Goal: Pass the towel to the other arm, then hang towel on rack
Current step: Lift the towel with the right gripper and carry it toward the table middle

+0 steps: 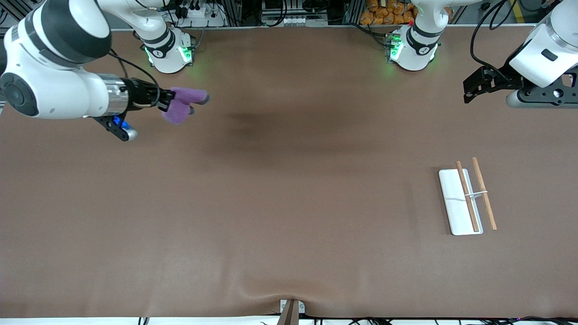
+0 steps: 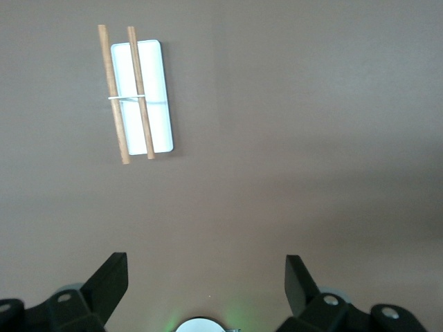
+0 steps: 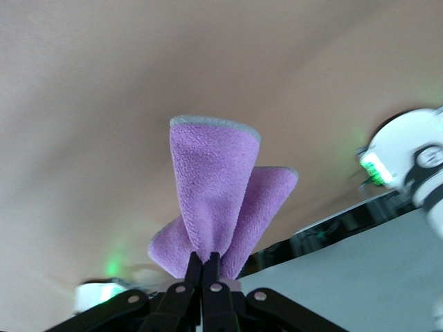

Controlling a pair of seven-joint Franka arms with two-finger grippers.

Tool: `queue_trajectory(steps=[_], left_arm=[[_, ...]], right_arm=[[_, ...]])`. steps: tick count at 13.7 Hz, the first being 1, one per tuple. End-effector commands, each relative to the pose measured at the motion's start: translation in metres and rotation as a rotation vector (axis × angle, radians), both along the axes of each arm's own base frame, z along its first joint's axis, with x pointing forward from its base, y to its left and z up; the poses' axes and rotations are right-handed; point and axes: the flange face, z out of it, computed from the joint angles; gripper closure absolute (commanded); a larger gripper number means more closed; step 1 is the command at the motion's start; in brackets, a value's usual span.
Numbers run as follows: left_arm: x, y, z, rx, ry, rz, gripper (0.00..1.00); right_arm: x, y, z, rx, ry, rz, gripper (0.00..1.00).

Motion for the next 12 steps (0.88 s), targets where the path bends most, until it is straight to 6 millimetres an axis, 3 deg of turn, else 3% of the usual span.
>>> queue_trajectory(steps=[1, 5, 9, 12], left_arm=[[0.007, -0.005, -0.005, -0.060, -0.003, 0.007, 0.00], [0.009, -0.012, -0.005, -0.069, -0.017, 0.028, 0.00], [0.013, -0.033, -0.016, -0.155, 0.025, 0.144, 0.00], [0.018, -0.065, -0.034, -0.155, 0.051, 0.177, 0.00]], right_arm=[[0.017, 0.046, 0.015, 0.006, 0.042, -0.101, 1.00], [0.027, 0.107, 0.016, 0.036, 0.051, -0.265, 1.00], [0.042, 0.139, 0.019, 0.159, 0.082, -0.455, 1.00], [0.048, 0.172, 0.015, 0.230, 0.083, -0.589, 1.00]])
